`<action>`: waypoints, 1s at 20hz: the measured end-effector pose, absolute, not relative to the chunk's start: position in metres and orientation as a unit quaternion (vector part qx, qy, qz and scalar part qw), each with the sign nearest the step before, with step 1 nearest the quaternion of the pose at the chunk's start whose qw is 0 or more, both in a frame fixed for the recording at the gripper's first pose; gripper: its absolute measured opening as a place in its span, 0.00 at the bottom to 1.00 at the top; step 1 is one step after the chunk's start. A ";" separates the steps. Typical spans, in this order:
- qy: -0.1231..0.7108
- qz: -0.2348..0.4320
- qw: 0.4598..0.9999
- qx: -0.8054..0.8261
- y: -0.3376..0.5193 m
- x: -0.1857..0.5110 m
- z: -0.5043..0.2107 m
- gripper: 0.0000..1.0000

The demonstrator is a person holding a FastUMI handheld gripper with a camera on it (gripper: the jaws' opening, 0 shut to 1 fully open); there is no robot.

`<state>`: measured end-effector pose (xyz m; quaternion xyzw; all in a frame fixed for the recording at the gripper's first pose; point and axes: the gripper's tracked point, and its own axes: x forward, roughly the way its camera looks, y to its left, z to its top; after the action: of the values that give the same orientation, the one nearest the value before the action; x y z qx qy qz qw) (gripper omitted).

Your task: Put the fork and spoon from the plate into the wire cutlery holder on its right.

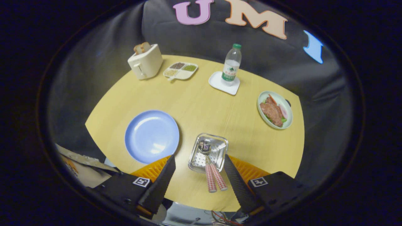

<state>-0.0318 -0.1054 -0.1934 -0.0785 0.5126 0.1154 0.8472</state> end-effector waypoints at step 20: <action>0.054 -0.059 0.996 0.027 -0.106 -0.010 -0.029 0.96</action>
<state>-0.0100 -0.1062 -0.0295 0.0266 0.0543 -0.0590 0.9964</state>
